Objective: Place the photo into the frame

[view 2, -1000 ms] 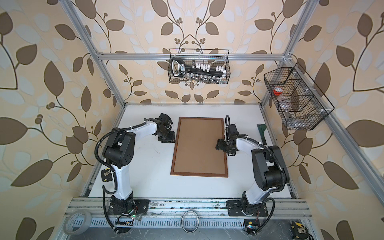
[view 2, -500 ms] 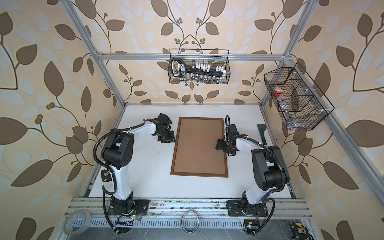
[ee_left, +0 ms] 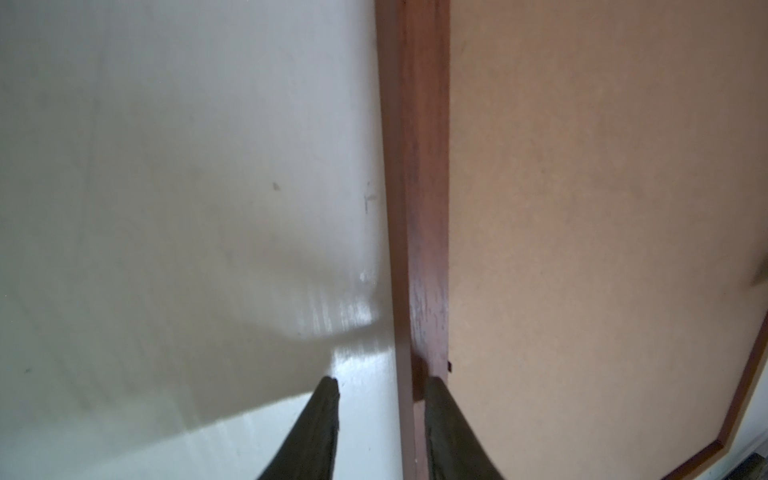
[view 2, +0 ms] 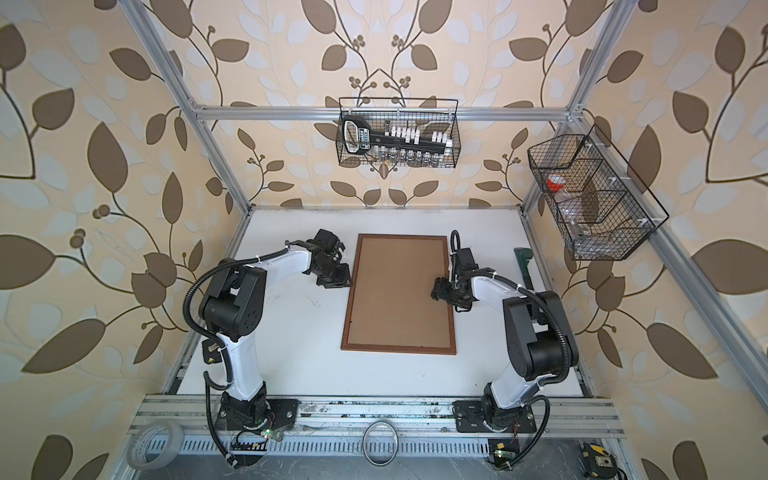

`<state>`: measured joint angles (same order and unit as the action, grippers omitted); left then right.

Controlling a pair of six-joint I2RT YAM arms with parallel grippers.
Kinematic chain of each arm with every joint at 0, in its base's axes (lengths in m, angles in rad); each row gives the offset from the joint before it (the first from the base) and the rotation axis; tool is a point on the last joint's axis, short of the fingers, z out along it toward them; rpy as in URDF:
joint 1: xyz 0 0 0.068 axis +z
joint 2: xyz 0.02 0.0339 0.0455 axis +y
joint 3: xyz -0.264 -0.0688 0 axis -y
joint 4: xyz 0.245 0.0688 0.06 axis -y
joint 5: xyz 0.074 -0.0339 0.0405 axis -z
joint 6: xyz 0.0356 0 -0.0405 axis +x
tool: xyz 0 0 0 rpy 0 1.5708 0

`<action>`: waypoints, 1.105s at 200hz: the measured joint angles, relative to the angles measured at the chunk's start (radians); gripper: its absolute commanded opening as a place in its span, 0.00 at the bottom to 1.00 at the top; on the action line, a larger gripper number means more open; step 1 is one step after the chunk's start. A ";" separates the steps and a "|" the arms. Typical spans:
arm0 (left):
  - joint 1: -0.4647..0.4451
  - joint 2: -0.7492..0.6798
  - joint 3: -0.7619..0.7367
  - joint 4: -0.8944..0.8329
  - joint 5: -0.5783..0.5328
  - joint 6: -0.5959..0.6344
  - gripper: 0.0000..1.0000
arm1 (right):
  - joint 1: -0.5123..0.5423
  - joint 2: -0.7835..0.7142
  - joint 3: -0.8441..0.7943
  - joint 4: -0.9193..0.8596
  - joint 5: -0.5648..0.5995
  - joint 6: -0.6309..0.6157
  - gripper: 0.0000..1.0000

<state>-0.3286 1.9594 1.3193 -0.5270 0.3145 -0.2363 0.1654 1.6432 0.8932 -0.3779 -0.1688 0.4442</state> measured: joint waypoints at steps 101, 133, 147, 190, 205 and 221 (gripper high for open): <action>-0.025 0.017 0.004 0.003 -0.002 0.000 0.33 | 0.000 0.000 0.000 0.000 0.000 0.000 0.74; -0.025 0.020 0.009 0.000 -0.005 -0.001 0.34 | 0.000 0.000 0.000 0.000 0.000 0.000 0.74; -0.025 0.017 0.008 0.001 -0.005 -0.002 0.34 | 0.000 0.000 0.000 0.000 0.000 0.000 0.74; 0.000 -0.027 0.000 0.008 -0.005 -0.007 0.34 | 0.000 0.000 0.000 0.000 0.000 0.000 0.74; 0.005 -0.027 0.001 0.009 -0.005 -0.007 0.34 | 0.000 0.000 0.000 0.000 0.000 0.000 0.74; 0.012 -0.026 0.001 0.009 -0.005 -0.007 0.34 | 0.000 0.000 0.000 0.000 0.000 0.000 0.74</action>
<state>-0.3168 1.9331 1.3201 -0.5179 0.3099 -0.2436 0.1654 1.6432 0.8936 -0.3779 -0.1688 0.4442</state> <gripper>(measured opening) 0.343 0.743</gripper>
